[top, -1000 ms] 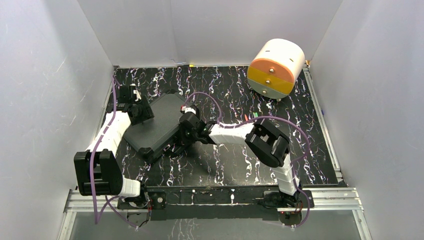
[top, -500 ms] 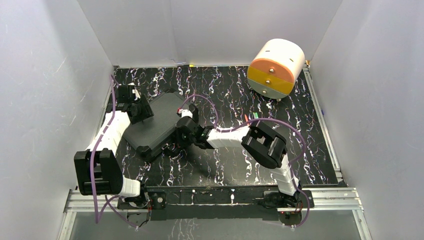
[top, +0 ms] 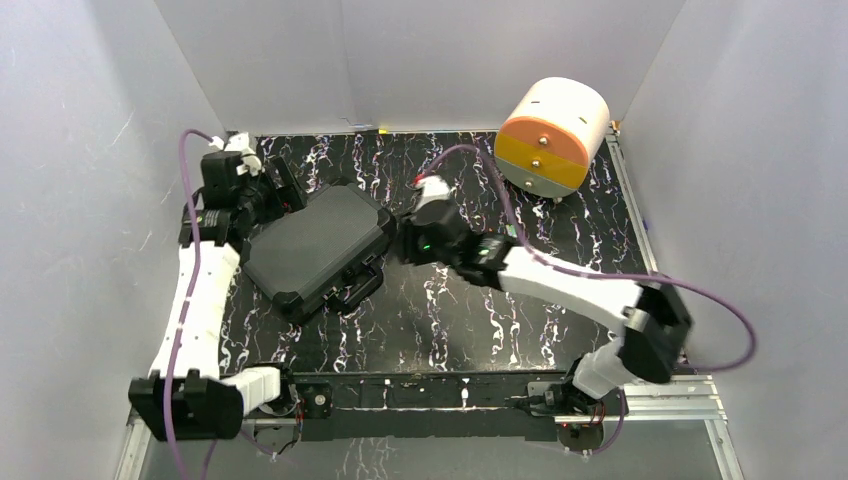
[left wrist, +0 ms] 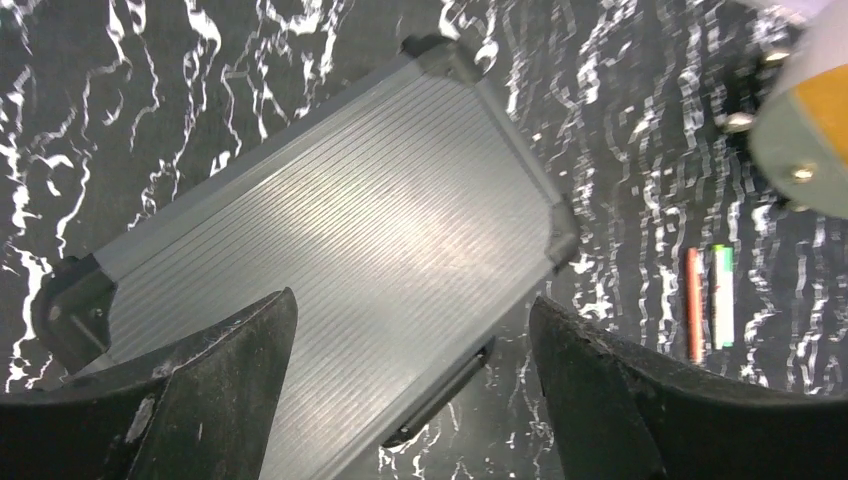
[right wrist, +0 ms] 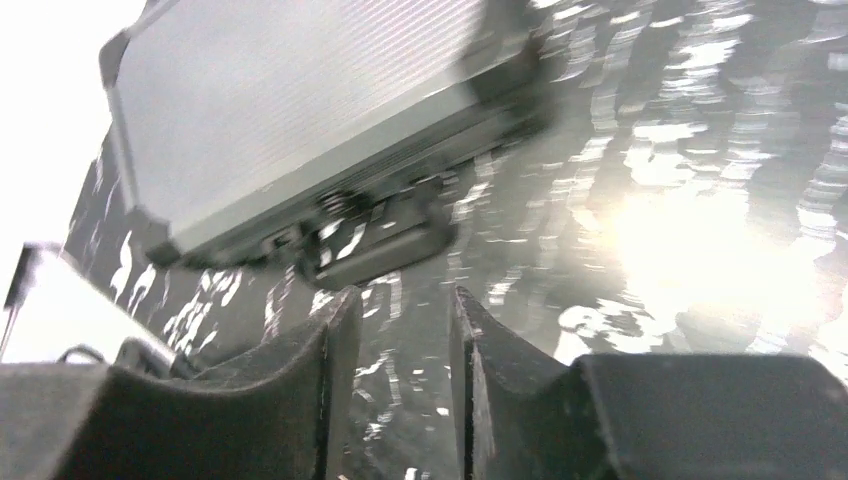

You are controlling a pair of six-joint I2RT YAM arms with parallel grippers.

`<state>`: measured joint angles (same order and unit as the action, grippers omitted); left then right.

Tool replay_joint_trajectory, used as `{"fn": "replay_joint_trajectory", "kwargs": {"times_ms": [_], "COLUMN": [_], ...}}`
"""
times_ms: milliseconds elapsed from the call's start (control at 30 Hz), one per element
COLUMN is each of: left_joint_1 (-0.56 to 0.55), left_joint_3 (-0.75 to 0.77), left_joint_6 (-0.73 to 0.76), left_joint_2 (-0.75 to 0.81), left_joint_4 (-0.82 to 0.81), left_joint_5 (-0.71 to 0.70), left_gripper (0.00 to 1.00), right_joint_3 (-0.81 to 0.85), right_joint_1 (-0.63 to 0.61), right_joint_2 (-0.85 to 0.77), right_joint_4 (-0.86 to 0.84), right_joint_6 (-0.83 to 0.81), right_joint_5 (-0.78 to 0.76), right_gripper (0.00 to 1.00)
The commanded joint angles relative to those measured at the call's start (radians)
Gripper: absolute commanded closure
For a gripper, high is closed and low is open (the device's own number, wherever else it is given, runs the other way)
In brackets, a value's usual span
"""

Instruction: Pack up texas hold em set

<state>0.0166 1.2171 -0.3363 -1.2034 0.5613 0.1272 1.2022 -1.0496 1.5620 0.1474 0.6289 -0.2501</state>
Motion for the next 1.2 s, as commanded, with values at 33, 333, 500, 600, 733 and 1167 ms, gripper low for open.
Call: {"fn": "replay_joint_trajectory", "kwargs": {"times_ms": [33,333,500,600,733,1167], "left_joint_1": [-0.004,-0.042,-0.042,-0.042,-0.064,-0.106], "left_joint_3": [0.018,0.052,0.162,0.229,0.301,0.318], "left_joint_6": [0.046,0.013,0.031,0.062,0.108,0.148], "left_joint_2": [0.165,0.386,0.427,0.422,0.419,0.425], "left_joint_4": [0.057,0.113,0.183,0.204,0.240,0.250], "left_joint_5": [0.040,-0.154,-0.296,-0.341,-0.472,-0.490], "left_gripper": [0.03,0.02,0.02,0.02,0.02,0.02], "right_joint_3": [-0.075,0.054,0.148,0.202,0.225,0.188], "right_joint_1": [0.093,0.093,0.092,0.093,0.092,0.092], "right_joint_2": [-0.287,-0.633,-0.741,-0.776,-0.822,-0.876], "right_joint_4": [0.278,0.510,0.598,0.617,0.604,0.547], "right_joint_6": [-0.090,-0.200,-0.208,-0.241,-0.297,-0.297], "right_joint_5": [-0.280,-0.582,-0.675,-0.708,-0.716,-0.710], "right_gripper": [0.32,0.03,0.04,0.02,0.02,0.02]}}
